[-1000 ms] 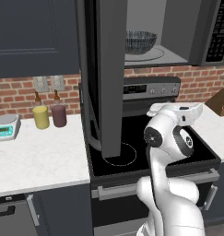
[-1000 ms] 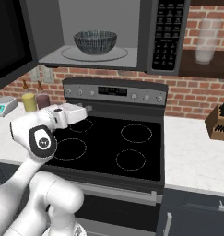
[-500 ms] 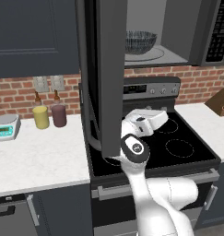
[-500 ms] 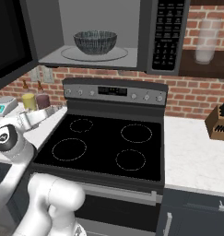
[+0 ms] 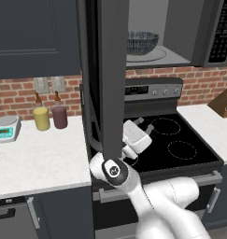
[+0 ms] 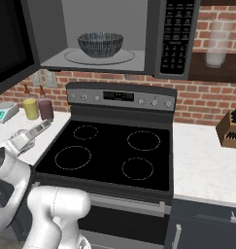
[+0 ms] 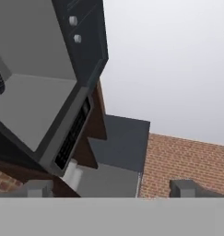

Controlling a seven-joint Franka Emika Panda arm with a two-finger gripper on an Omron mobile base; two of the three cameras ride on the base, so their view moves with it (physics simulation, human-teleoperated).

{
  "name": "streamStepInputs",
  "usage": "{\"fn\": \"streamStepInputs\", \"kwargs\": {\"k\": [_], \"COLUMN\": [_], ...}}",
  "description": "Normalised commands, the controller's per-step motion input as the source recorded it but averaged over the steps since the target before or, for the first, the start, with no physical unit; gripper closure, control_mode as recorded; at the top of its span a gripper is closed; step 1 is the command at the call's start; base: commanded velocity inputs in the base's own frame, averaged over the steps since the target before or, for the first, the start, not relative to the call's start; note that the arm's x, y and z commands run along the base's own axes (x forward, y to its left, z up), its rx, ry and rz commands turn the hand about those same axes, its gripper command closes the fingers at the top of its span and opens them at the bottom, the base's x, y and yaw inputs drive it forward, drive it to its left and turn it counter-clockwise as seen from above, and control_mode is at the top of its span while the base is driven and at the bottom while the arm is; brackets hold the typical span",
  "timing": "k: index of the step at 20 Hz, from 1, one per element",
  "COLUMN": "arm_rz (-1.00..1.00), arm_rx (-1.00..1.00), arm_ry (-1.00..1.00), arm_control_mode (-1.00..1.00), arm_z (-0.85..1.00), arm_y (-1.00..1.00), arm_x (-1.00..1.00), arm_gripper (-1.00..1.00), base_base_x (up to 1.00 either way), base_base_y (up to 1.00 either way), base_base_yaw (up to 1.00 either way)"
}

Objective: Open the microwave, place the bowl with waffle inside the microwave, then close the microwave door and turn it on.

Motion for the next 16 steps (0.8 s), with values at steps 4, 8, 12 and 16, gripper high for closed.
{"fn": "streamStepInputs", "kwargs": {"k": [4,8,12,16], "arm_rz": [-0.06,-0.01,-0.01,-0.07], "arm_rx": [-0.09,-0.10,-0.10,-0.11], "arm_ry": [-0.01,0.01,0.08,0.19], "arm_control_mode": [-1.00,-1.00,-1.00,-1.00], "arm_z": [0.23,0.00,0.04,0.00], "arm_y": [0.98,1.00,1.00,0.97], "arm_x": [-0.83,-0.37,-0.13,0.10], "arm_gripper": [-1.00,-1.00,-1.00,-1.00], "base_base_x": [0.00,0.00,0.00,0.00], "base_base_y": [0.00,0.00,0.00,0.00], "base_base_yaw": [0.00,0.00,0.00,0.00]}}
